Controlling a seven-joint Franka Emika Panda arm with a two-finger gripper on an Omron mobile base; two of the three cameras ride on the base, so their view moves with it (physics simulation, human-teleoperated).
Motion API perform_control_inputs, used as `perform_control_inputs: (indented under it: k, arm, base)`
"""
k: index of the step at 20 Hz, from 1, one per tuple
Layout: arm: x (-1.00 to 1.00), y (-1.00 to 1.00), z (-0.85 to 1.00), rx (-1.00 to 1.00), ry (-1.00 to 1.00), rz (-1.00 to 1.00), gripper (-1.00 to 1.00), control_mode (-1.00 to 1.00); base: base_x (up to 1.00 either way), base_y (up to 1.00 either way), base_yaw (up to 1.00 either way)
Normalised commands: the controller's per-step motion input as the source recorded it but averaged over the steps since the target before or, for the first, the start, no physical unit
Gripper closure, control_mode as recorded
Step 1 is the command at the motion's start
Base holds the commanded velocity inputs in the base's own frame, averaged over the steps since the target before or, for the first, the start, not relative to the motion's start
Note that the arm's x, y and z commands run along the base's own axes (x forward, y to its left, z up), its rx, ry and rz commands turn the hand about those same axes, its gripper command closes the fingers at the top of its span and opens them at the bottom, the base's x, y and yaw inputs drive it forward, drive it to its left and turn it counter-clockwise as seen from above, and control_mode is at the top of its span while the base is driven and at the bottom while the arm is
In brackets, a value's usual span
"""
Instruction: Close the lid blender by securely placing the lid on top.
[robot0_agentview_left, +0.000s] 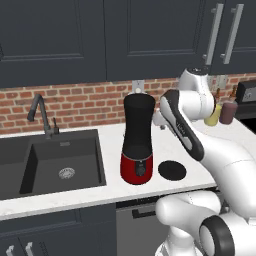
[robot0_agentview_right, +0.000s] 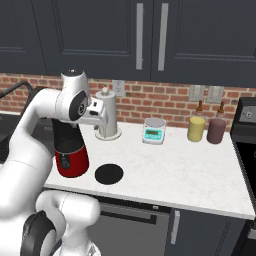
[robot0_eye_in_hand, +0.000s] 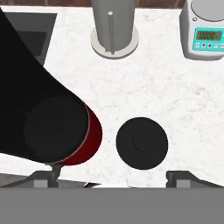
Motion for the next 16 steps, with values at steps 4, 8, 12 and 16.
perform_control_inputs:
  k: [4, 8, 12, 16]
  arm:
    - [0.00, -0.25, -0.38, 0.00, 0.03, 0.00, -1.00, -1.00]
    - [0.00, -0.18, -0.42, 0.00, 0.09, 0.00, -1.00, -1.00]
    - [0.00, -0.07, -0.50, 0.00, 0.14, 0.00, -1.00, -1.00]
    - [0.00, -0.04, -0.49, 0.00, 0.15, 0.00, -1.00, -1.00]
  base:
    - [0.00, 0.00, 0.00]
    - [0.00, 0.00, 0.00]
    - [0.00, 0.00, 0.00]
    - [0.00, 0.00, 0.00]
